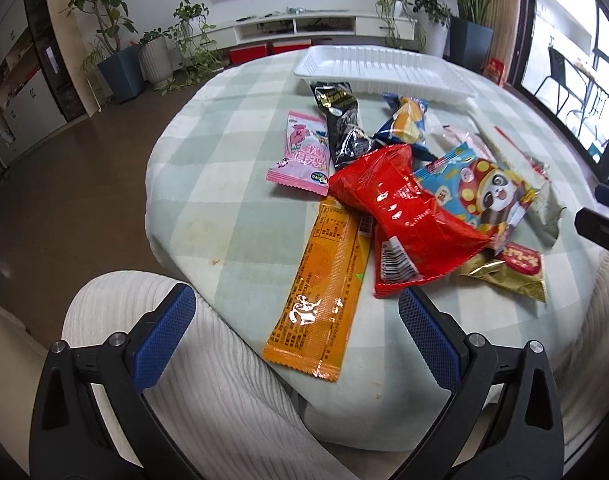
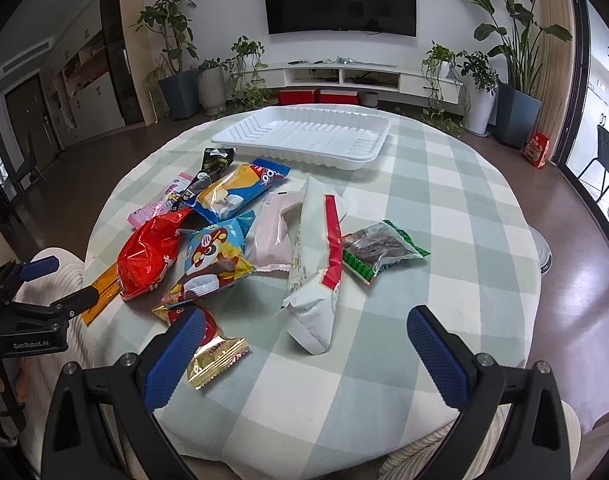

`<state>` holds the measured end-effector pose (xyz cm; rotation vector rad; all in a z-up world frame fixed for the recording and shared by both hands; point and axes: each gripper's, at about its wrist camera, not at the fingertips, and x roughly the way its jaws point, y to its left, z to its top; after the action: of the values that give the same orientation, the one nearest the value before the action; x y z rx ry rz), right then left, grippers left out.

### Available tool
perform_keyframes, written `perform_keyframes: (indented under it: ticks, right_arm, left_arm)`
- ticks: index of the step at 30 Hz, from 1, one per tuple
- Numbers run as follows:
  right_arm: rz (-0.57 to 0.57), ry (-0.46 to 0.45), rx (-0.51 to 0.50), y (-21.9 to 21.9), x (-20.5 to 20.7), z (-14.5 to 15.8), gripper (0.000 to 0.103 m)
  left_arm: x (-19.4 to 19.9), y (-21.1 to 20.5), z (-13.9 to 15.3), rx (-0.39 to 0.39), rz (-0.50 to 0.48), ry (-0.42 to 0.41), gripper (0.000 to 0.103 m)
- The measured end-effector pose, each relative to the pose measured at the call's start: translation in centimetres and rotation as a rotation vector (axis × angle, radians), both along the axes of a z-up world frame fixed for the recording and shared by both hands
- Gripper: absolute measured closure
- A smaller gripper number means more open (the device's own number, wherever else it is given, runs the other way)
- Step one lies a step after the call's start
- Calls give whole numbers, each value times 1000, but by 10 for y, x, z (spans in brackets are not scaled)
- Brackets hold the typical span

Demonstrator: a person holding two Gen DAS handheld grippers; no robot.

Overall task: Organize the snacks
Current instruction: 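Move both tools forward over the snack pile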

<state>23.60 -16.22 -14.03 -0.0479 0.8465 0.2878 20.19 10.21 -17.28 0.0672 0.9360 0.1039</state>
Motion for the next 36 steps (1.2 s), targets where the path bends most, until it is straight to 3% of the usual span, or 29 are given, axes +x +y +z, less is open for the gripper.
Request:
perform_keyframes:
  ticks: [9, 18, 22, 28, 36]
  right_arm:
    - [32, 30, -21, 7, 30, -2, 0]
    - [43, 66, -47, 11, 65, -8, 0]
    - [49, 99, -48, 12, 78, -16, 0]
    - [50, 161, -27, 11, 93, -28, 0]
    - [20, 225, 19, -1, 104, -40, 0]
  left_arm:
    - [36, 8, -20, 91, -35, 74, 0]
    - [56, 12, -29, 94, -86, 102, 0]
    - [65, 17, -31, 64, -108, 113, 0]
    - [77, 34, -37, -62, -82, 149, 0]
    - [82, 33, -40, -62, -96, 151, 0]
